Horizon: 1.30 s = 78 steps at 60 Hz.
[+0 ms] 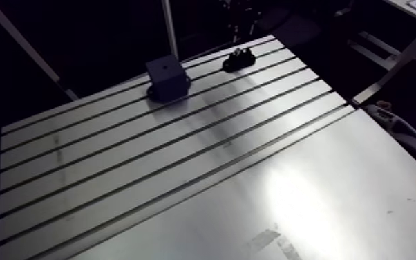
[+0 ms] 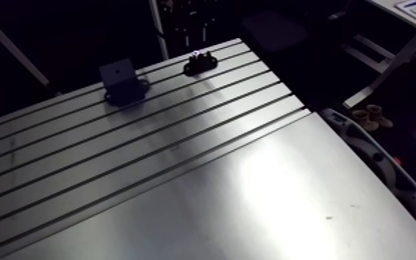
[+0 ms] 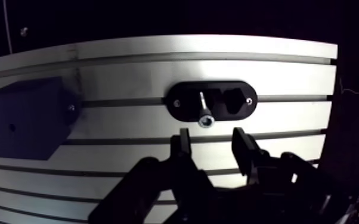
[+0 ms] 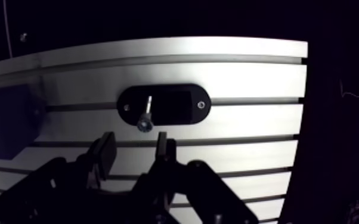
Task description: Pick up the M10 bolt and insert it into the hole until fully seated.
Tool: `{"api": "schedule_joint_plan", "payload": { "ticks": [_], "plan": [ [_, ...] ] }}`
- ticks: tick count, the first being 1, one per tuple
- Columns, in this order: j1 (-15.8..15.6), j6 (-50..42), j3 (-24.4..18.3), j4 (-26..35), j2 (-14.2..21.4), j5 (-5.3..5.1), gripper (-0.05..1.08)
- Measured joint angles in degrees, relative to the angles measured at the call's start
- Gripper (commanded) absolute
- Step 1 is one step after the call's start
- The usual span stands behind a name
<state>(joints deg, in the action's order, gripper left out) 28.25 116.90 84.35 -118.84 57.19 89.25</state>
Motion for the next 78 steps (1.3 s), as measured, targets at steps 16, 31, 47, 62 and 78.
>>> {"api": "schedule_joint_plan", "payload": {
  "ticks": [16,31,47,62,78],
  "plan": [
    [0.0,0.0,0.1,-0.5,-0.8,0.06,0.51],
    [0.1,0.0,0.2,-0.9,-1.0,0.07,0.53],
    [0.1,0.0,0.5,-1.0,-1.1,0.09,0.53],
    [0.1,0.0,0.5,-1.1,-1.4,0.15,0.55],
    [0.1,-0.2,0.4,-1.1,-1.8,0.24,0.55]
  ]
}}
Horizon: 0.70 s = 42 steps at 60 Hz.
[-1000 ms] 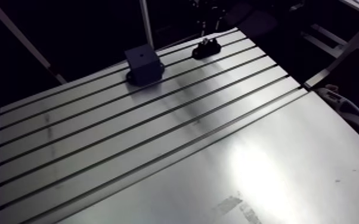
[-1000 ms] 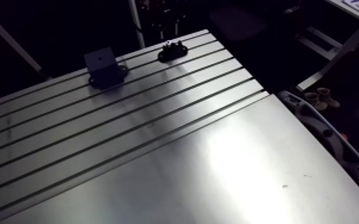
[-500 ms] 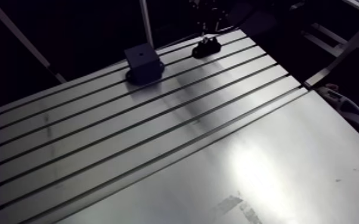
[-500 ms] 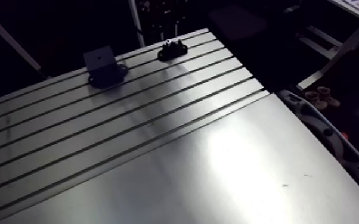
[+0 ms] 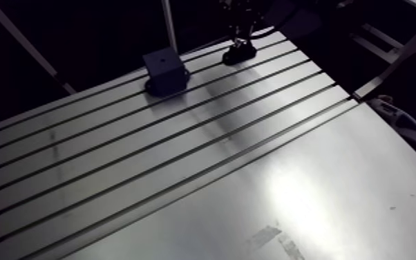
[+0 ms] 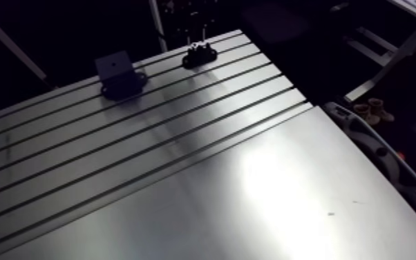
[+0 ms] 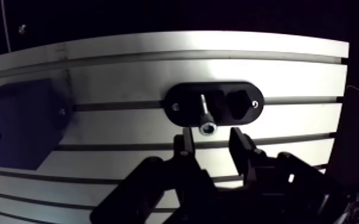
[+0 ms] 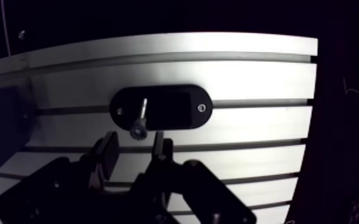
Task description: Pick up the M10 bolt and insert it into the hole until fully seated.
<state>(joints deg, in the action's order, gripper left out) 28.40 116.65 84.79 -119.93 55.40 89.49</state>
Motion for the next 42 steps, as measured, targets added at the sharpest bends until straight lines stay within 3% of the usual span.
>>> {"api": "schedule_joint_plan", "payload": {
  "ticks": [42],
  "plan": [
    [-0.1,-1.0,-0.4,-0.1,-1.3,0.02,0.58]
  ]
}}
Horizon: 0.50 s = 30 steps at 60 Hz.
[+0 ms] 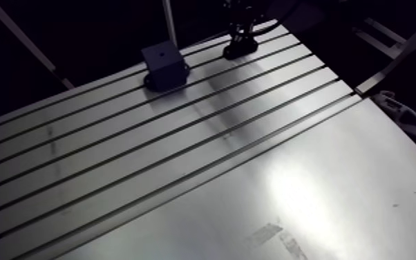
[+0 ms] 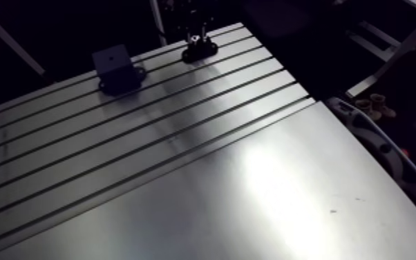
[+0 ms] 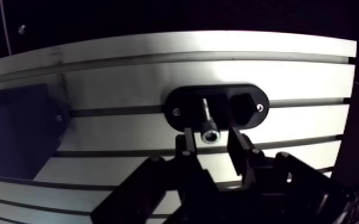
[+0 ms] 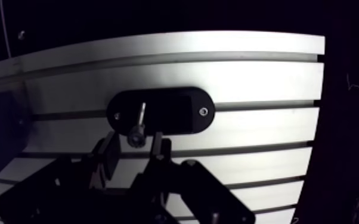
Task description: Pick up the M10 bolt and insert it into the hole until fully seated.
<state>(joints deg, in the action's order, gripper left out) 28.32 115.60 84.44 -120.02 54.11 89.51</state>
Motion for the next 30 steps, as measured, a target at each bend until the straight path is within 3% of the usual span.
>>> {"api": "schedule_joint_plan", "payload": {
  "ticks": [30],
  "plan": [
    [0.0,-0.4,0.2,0.0,0.0,-0.02,0.63]
  ]
}}
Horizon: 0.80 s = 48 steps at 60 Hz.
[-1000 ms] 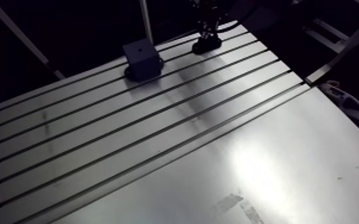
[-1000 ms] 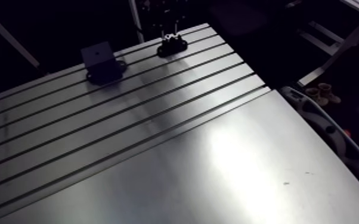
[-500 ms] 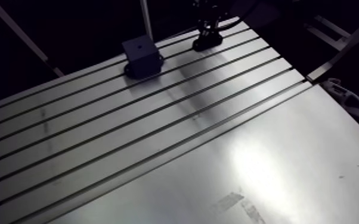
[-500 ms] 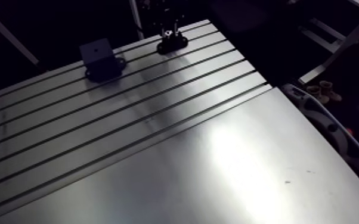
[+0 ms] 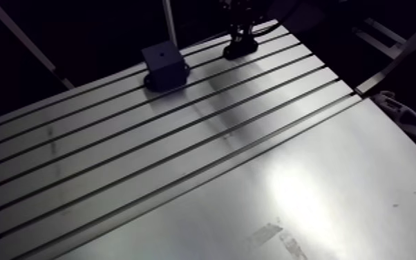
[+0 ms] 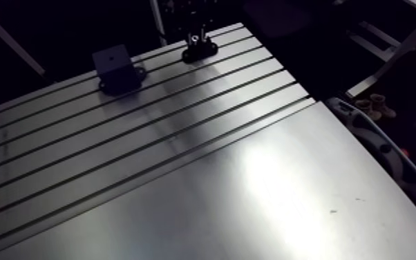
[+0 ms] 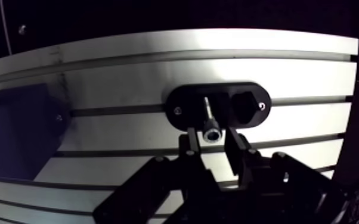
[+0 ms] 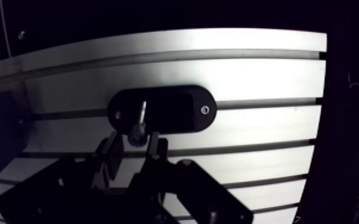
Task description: Pick up the M10 bolt and insert it into the hole until fully seated.
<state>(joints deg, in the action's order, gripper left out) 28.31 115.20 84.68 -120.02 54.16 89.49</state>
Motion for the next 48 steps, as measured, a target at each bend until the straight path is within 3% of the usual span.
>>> {"api": "schedule_joint_plan", "payload": {
  "ticks": [48],
  "plan": [
    [0.0,0.0,0.2,-1.1,0.2,0.06,0.66]
  ]
}}
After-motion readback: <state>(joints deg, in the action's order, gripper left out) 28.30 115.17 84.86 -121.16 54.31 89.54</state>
